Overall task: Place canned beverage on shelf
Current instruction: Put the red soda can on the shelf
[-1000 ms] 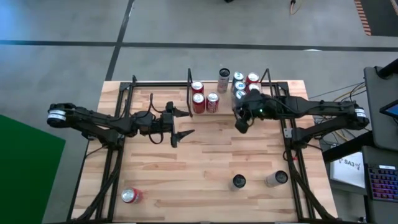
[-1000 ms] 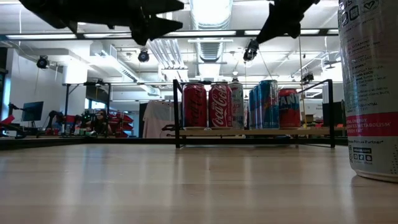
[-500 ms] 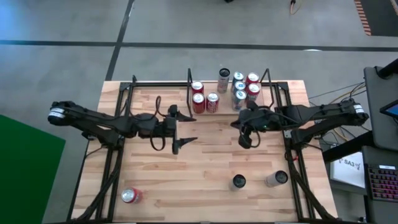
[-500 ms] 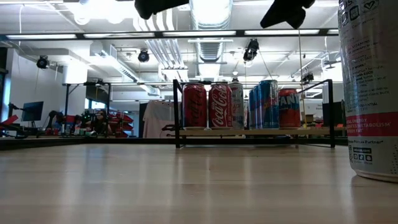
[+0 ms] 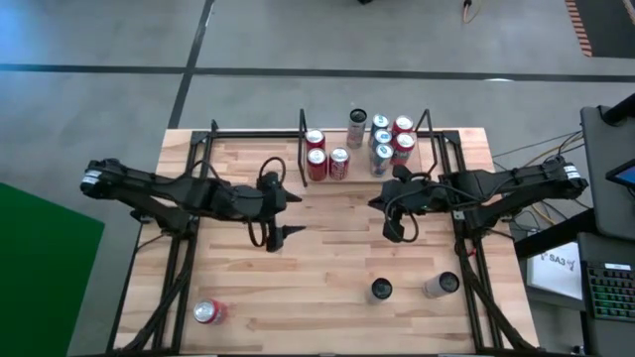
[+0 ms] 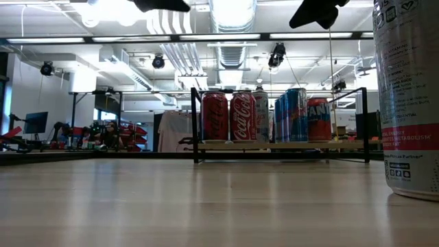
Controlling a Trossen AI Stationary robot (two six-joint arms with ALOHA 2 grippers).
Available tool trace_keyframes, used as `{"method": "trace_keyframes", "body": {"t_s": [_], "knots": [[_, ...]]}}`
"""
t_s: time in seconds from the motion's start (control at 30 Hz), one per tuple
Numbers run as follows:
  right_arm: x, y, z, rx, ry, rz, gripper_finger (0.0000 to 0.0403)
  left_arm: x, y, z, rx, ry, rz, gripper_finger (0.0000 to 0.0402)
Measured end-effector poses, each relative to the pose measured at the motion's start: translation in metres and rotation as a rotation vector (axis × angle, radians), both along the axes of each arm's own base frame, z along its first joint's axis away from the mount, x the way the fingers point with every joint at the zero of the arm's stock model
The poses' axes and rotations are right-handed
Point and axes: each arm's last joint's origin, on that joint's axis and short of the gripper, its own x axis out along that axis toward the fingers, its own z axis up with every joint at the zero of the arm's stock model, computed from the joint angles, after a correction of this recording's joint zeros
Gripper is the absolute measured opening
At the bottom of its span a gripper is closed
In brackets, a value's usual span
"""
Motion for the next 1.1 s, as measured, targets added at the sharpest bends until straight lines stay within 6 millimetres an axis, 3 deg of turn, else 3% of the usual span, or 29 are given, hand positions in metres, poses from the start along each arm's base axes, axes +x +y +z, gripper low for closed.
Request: {"method": "trace_keyframes", "body": {"t_s": [0.33, 0.67, 0.87, 1.1], "knots": [[0.0, 0.0, 0.0, -0.014, 0.003, 0.011, 0.0012, -0.026, -0.009, 0.002, -0.241, 0.261, 0.154, 0.0331], [0.0, 0.0, 0.0, -0.016, 0.004, 0.012, 0.0012, -0.038, -0.048, 0.001, -0.428, 0.431, 0.101, 0.0331], [0.0, 0.0, -0.001, -0.016, 0.006, 0.012, 0.0012, -0.052, -0.078, -0.005, -0.407, 0.668, 0.156, 0.0331], [0.0, 0.0, -0.001, -0.02, 0.007, 0.017, 0.0012, -0.06, -0.121, -0.018, -0.366, 0.807, 0.161, 0.0331]]}}
